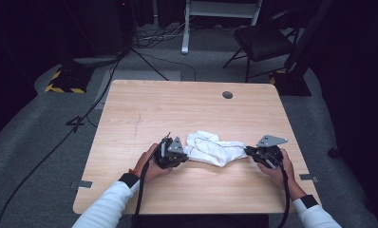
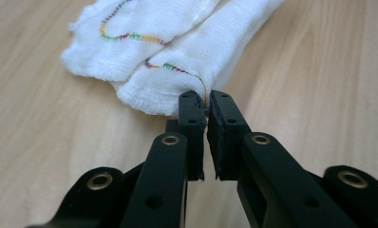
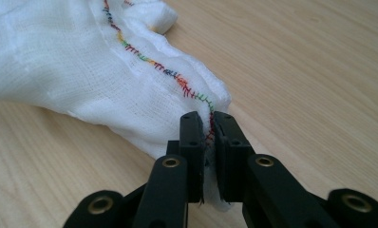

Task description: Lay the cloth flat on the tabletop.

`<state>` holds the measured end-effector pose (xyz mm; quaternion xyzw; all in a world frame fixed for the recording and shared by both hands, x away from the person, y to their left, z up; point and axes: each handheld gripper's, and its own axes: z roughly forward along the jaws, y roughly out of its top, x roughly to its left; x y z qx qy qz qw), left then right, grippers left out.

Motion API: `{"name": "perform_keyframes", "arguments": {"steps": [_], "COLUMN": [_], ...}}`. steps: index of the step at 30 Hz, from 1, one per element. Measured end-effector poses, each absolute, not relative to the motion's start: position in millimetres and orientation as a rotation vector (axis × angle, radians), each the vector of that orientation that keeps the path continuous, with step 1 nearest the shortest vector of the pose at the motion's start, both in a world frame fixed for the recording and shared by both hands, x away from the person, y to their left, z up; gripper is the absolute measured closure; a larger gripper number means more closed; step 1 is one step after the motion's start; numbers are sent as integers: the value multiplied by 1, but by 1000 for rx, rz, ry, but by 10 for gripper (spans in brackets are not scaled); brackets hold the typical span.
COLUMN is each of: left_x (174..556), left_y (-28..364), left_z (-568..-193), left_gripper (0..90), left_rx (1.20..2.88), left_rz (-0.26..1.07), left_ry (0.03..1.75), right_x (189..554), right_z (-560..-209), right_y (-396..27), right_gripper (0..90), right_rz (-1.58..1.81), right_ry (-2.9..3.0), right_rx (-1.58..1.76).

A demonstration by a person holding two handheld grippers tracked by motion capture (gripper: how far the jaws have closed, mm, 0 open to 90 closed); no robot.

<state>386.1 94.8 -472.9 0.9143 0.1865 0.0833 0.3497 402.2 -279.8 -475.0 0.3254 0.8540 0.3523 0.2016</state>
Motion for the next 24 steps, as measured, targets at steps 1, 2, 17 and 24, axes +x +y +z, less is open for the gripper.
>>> {"name": "perform_keyframes", "arguments": {"steps": [1,2,17,24], "left_x": [383,380,384,424], "left_y": [95,96,93,89], "left_z": [-474,-475,-463,-464], "left_gripper": [836,842,502,278], "left_rx": [2364,2366,2249,2216], "left_rz": [200,194,227,267], "left_ry": [479,475,556,661], "right_x": [401,401,400,406], "right_z": [-475,-475,-469,-474], "right_y": [-279,-279,-282,-272], "right_gripper": [798,791,636,512], "right_rz": [976,973,1022,974], "right_ry": [2386,2382,2306,2367], "right_rx": [904,904,924,906]}}
